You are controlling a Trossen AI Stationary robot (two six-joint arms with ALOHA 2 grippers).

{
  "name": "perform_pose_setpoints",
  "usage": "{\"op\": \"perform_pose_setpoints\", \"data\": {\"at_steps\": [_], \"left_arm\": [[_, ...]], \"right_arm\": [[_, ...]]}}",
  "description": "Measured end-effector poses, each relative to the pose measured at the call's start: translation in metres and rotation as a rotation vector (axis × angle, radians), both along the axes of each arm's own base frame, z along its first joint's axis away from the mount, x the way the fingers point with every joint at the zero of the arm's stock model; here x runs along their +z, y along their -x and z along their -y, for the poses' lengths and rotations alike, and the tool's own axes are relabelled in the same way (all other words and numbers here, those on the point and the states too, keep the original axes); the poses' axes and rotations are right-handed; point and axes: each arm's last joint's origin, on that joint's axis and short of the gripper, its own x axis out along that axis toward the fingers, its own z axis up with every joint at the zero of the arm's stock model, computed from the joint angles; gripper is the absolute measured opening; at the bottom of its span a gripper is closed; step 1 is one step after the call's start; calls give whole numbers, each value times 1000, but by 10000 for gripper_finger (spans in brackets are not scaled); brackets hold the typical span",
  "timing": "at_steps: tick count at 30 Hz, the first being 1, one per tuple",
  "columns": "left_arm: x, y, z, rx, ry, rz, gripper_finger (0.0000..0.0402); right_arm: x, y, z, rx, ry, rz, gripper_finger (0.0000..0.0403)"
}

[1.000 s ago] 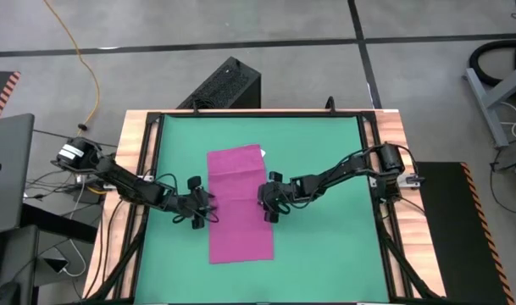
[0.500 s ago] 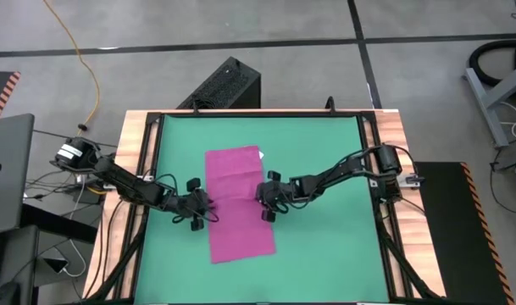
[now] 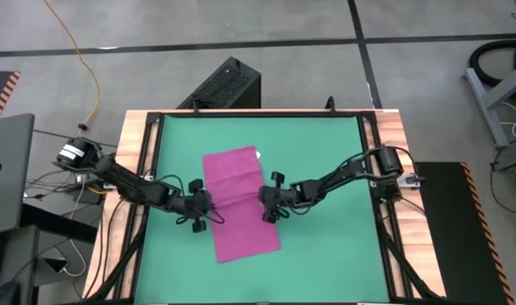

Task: Roll towel into tight, uniform cylinder
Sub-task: Roll the pink towel

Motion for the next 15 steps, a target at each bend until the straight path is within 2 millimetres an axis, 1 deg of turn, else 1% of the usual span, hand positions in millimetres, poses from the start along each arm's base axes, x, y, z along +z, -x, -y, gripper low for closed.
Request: {"op": "perform_pose_setpoints", "data": {"at_steps": [5, 15], "left_arm": [[17, -8, 1, 22, -99, -98, 0], [60, -32, 1, -35, -388, -97, 0]], "right_arm": [[24, 4, 2, -17, 37, 38, 8], [51, 10, 8, -49, 153, 84, 7]]}}
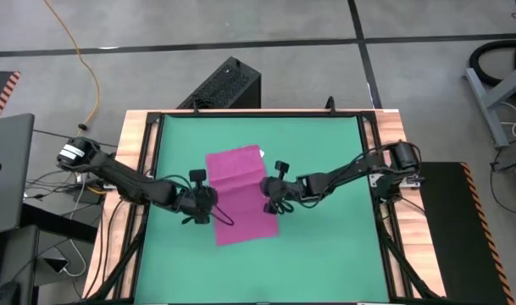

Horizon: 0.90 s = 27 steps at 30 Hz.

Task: Roll towel into tight, uniform cylinder
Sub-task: Roll the pink towel

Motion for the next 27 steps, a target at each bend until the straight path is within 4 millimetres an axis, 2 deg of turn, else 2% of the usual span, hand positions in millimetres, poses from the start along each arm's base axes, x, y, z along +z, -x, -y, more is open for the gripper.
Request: {"op": "perform_pose_setpoints", "data": {"at_steps": [6, 12, 20, 27], "left_arm": [[17, -6, -8, 7, -182, -39, 0], [28, -13, -31, 53, -429, -96, 0], [41, -29, -88, 80, -599, -189, 0], [60, -29, -145, 27, -724, -247, 0]], "right_arm": [[21, 4, 7, -51, 111, 37, 7], [39, 6, 30, -102, 188, 82, 7], [59, 4, 72, -250, 372, 156, 7], [68, 7, 108, -335, 443, 182, 7]]}}
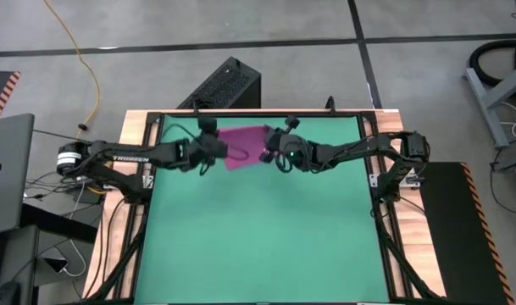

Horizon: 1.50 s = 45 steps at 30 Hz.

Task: Roll towel into tight, uniform cylinder
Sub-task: Roll the pink towel

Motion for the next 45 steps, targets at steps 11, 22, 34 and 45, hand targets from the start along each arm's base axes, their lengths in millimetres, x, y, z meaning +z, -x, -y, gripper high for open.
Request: {"op": "perform_pose_setpoints", "data": {"at_steps": [11, 22, 34, 45], "left_arm": [[33, 7, -55, -58, -228, 107, 0], [5, 4, -26, -63, 30, 54, 0], [21, 0, 91, -66, -83, 208, 0], [37, 11, 160, -241, 45, 391, 0]], "right_arm": [[14, 10, 41, -112, 65, 114, 7], [-12, 1, 3, -50, -45, -43, 7], [11, 5, -128, -41, 123, -38, 7], [18, 21, -185, -63, 115, 46, 7]]}}
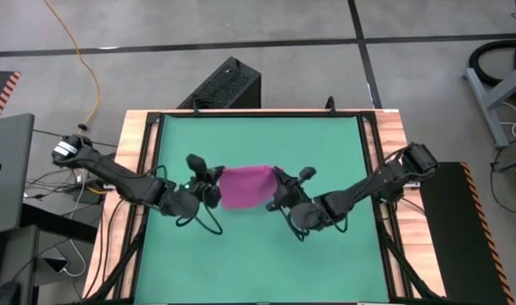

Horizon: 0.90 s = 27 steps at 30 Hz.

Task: Roll towel into tight, uniform cylinder
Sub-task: Roll the pink towel

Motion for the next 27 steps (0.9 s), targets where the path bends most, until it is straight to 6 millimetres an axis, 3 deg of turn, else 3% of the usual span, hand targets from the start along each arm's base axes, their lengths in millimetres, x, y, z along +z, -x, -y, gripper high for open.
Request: {"op": "perform_pose_setpoints", "data": {"at_steps": [8, 11, 16, 20, 27], "left_arm": [[-29, 5, -45, 113, 290, -108, 0], [-42, 6, -62, 164, 353, -109, 0], [-64, 6, -87, 143, 380, -105, 0], [-67, 5, -107, 166, 344, -25, 0], [-73, 6, -132, 131, 474, 38, 0]], "right_arm": [[-36, -2, 45, 25, -293, -25, 7], [-49, -2, 62, -9, -328, -65, 7], [-56, -3, 92, -22, -404, -84, 7], [-55, -5, 115, -56, -383, -119, 7], [-58, -6, 154, 10, -548, -118, 26]]}}
